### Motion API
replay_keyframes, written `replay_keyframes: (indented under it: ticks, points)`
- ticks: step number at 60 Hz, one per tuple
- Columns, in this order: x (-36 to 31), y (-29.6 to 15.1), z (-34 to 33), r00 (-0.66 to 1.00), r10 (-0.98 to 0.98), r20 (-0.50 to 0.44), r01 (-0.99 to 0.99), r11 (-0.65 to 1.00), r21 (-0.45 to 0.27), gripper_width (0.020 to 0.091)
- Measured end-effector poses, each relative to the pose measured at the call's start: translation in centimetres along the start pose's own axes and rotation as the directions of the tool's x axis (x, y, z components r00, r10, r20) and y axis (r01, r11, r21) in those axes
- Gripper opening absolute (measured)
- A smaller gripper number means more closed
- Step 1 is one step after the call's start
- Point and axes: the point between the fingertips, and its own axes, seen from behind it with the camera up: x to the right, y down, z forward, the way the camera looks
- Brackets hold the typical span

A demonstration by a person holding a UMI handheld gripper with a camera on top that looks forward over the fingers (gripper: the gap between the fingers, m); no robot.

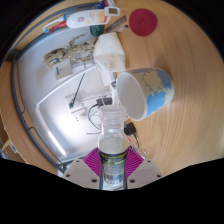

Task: Pour water

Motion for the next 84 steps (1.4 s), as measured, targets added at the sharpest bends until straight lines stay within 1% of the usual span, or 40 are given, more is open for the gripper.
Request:
replay_keyframes:
  ticks: [3,7,12,16,18,21,24,27,30,32,36,41,43,44,48,49,53,56,60,61,63,67,70,75,81,84]
  points:
    - [-0.5,0.2,0.7,0.998,0.059,0.006,-0.059,0.998,-0.006,0.0267]
    - [-1.3,0.0,1.6,0.993,0.118,0.022,-0.118,0.993,0.005,0.0267]
    - [-1.7,0.3,2.3,0.987,0.162,0.017,-0.162,0.987,0.009,0.0267]
    - [-1.7,0.1,2.8,0.986,0.163,0.017,-0.164,0.986,0.014,0.0268]
    - [-2.2,0.3,3.2,0.989,0.149,0.009,-0.149,0.989,0.003,0.0267]
    - [-3.0,0.4,3.6,0.995,0.101,0.007,-0.101,0.995,0.004,0.0264]
    - [-4.4,0.6,4.0,1.000,0.004,0.016,-0.004,1.000,0.002,0.0266]
    - [-6.0,0.5,4.2,0.989,-0.148,0.019,0.148,0.989,0.005,0.0264]
    - [-8.0,0.3,3.4,0.942,-0.335,-0.002,0.335,0.942,0.009,0.0267]
    - [-8.9,-0.6,3.2,0.885,-0.465,-0.032,0.466,0.884,0.026,0.0266]
    - [-10.9,-2.3,2.4,0.723,-0.686,-0.081,0.690,0.723,0.030,0.0275]
    - [-13.2,-5.3,1.2,0.490,-0.859,-0.148,0.871,0.488,0.053,0.0283]
    - [-14.1,-6.8,0.6,0.402,-0.897,-0.182,0.916,0.396,0.069,0.0282]
    - [-15.7,-8.3,1.3,0.361,-0.912,-0.197,0.933,0.353,0.075,0.0282]
    - [-16.7,-11.3,0.2,0.212,-0.942,-0.259,0.977,0.196,0.084,0.0283]
    - [-16.5,-12.0,-0.3,0.178,-0.945,-0.276,0.983,0.160,0.085,0.0295]
    - [-17.0,-15.1,-0.8,0.058,-0.941,-0.334,0.996,0.031,0.085,0.0304]
    - [-16.3,-17.5,-1.1,-0.011,-0.926,-0.378,0.997,-0.040,0.070,0.0304]
    - [-15.7,-20.7,-0.3,-0.080,-0.900,-0.428,0.994,-0.103,0.030,0.0305]
    - [-14.7,-21.4,-0.8,-0.096,-0.893,-0.439,0.992,-0.120,0.028,0.0304]
    - [-13.9,-22.9,-0.6,-0.129,-0.879,-0.459,0.989,-0.149,0.006,0.0318]
    - [-12.8,-25.8,0.5,-0.166,-0.855,-0.490,0.984,-0.179,-0.020,0.0317]
    - [-11.7,-26.8,0.2,-0.165,-0.853,-0.495,0.984,-0.178,-0.021,0.0316]
    - [-11.1,-28.7,1.0,-0.153,-0.846,-0.511,0.984,-0.179,0.002,0.0317]
    - [-10.3,-30.1,1.1,-0.146,-0.835,-0.531,0.982,-0.185,0.022,0.0319]
    - [-9.8,-30.4,1.4,-0.139,-0.840,-0.525,0.984,-0.175,0.019,0.0317]
